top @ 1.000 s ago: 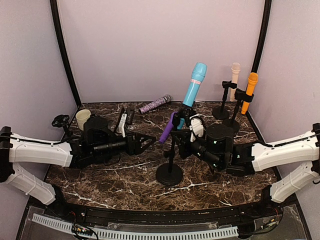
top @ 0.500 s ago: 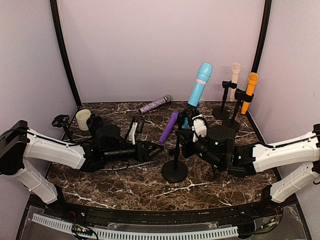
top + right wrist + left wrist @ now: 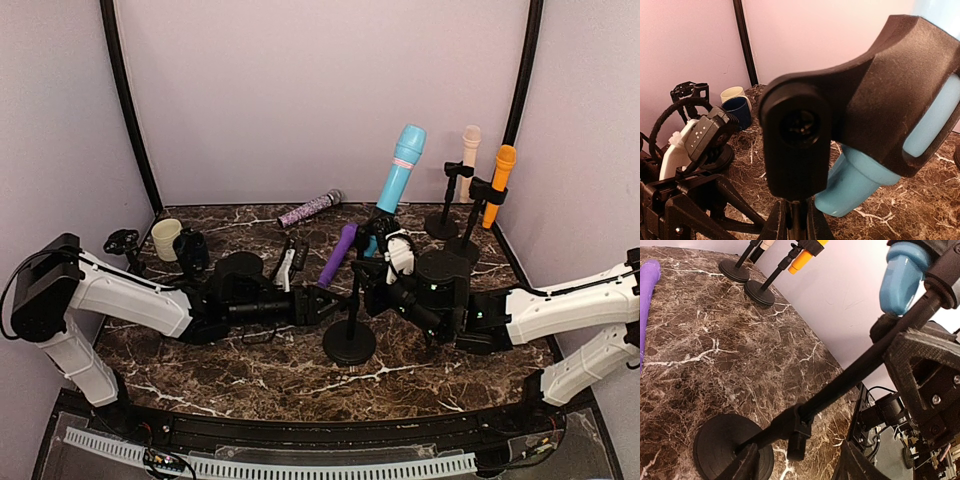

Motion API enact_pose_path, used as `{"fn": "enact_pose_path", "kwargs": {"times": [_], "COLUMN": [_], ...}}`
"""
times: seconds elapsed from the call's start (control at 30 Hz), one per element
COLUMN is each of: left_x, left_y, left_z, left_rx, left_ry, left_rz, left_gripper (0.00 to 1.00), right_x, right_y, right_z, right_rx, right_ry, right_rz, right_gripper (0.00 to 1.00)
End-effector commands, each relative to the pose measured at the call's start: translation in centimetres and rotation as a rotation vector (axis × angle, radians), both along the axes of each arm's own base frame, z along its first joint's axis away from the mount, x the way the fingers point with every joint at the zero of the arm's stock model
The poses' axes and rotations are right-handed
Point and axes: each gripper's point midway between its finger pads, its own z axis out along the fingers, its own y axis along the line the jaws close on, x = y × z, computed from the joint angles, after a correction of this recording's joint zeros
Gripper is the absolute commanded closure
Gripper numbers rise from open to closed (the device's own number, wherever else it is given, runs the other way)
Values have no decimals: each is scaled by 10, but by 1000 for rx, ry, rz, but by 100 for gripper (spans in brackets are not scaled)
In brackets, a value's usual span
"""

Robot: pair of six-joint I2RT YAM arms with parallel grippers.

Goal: Remove the microphone from the stand
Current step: Unscrew the knob on the microphone stand.

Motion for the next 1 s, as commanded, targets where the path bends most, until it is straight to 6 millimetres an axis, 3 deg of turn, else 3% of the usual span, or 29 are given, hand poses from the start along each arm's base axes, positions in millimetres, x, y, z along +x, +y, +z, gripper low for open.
{"fn": "enact_pose_path", "kwargs": {"times": [0.0,0.3,0.6,0.97], "left_x": [8,12,17,16], "left_y": [-5,-7,-9,3], "left_z": [7,2,-6,-38], "left_rx": [-22,-18,-4,51], "left_ry": [14,37,59,150], "left_rz": [45,63,81,138], "left_gripper": [44,66,77,86], "right_x": [-1,-2,-2,-2], "right_y": [-4,-2,-1,2], "right_z": [31,31,29,28], "right_rx": [120,116,107,84], "right_ry": [-35,-39,-38,-43], "right_rz": [-11,-5,-7,-10], "right_gripper": [100,100,100,100]}}
